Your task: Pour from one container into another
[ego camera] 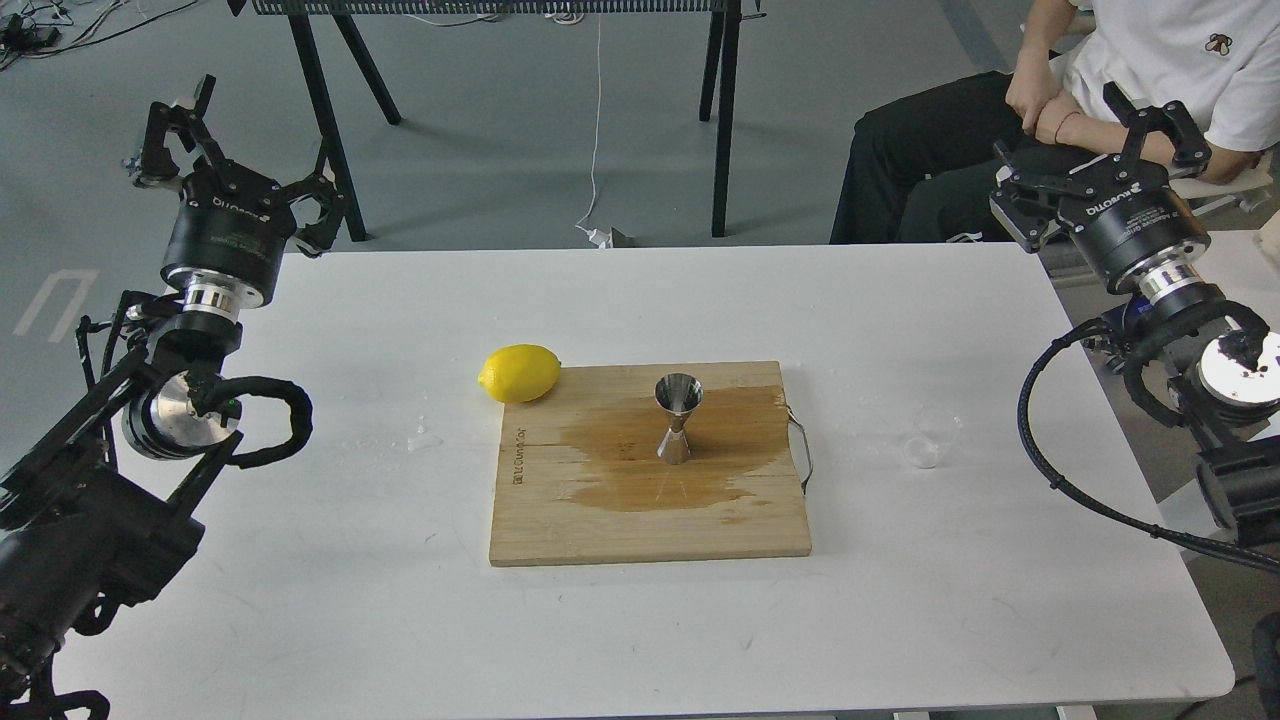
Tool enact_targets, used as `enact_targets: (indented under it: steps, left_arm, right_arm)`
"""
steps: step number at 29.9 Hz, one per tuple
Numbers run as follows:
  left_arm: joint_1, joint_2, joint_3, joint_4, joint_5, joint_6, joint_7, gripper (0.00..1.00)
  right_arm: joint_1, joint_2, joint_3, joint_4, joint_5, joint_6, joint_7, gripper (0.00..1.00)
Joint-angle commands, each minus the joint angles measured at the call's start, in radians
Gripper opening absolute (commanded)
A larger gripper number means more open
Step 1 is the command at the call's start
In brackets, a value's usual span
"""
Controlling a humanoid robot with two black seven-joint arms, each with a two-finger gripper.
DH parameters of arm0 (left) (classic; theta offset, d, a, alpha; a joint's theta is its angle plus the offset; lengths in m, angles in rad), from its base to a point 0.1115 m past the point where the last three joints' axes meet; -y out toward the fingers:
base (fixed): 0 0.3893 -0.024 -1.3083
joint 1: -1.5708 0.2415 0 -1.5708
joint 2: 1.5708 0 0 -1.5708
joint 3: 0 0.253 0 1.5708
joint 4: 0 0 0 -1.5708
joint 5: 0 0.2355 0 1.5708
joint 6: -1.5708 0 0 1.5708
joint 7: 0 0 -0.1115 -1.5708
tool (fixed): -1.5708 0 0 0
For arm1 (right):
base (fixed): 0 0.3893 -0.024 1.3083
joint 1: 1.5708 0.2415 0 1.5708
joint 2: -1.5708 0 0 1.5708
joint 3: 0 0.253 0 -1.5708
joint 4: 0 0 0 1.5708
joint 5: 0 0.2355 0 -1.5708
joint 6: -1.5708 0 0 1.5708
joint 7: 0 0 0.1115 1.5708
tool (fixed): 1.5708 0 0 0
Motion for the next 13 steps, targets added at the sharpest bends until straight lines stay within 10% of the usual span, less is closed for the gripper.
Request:
enact_targets:
  steps: [1, 13]
  left_arm:
    - [0.0, 0.0, 0.002, 0.0, 0.0, -0.001, 0.0, 1.0]
    - [0.0, -0.001, 0.003, 0.0, 0.0, -0.002, 0.002, 1.0]
  right_arm:
    - [0.027, 0.0, -0.002, -0.001, -0.026, 0.0, 0.001, 1.0]
    - [0.036, 0.003, 0.038, 0.001, -0.027, 0.0, 0.001, 1.0]
